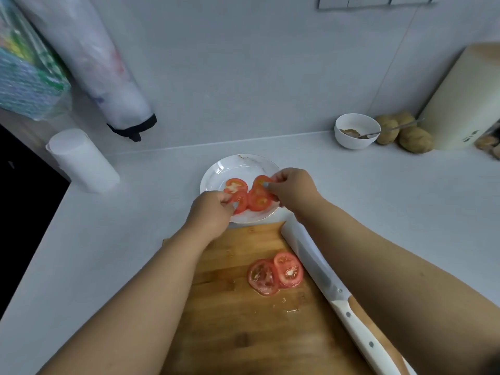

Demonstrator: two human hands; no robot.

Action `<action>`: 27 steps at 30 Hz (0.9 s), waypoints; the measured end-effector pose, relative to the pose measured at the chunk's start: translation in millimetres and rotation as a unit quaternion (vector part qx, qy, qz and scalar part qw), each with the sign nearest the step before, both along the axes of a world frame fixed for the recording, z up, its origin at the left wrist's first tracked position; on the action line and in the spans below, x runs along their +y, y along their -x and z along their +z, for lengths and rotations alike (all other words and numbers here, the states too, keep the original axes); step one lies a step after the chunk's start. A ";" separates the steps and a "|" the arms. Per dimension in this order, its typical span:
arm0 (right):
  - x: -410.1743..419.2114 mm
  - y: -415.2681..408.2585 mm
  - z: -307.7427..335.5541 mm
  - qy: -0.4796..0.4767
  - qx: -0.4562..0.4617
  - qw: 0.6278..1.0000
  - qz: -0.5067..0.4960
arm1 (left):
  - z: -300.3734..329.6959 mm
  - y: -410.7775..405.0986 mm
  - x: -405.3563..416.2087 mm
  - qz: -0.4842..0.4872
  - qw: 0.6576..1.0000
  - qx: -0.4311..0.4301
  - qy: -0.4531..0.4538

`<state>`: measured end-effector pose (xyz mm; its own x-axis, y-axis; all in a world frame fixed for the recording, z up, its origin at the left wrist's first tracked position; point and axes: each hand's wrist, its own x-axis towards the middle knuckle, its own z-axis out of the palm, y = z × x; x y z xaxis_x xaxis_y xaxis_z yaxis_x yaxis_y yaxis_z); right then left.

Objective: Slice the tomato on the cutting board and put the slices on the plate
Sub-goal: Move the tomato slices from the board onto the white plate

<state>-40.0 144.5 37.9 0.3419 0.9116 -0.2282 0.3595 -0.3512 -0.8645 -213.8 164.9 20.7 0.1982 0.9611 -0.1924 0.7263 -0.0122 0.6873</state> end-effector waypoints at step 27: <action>-81.3 -16.9 -24.2 0.039 -0.341 0.860 0.378 | -18.1 -5.2 -69.0 -0.210 0.972 0.095 0.056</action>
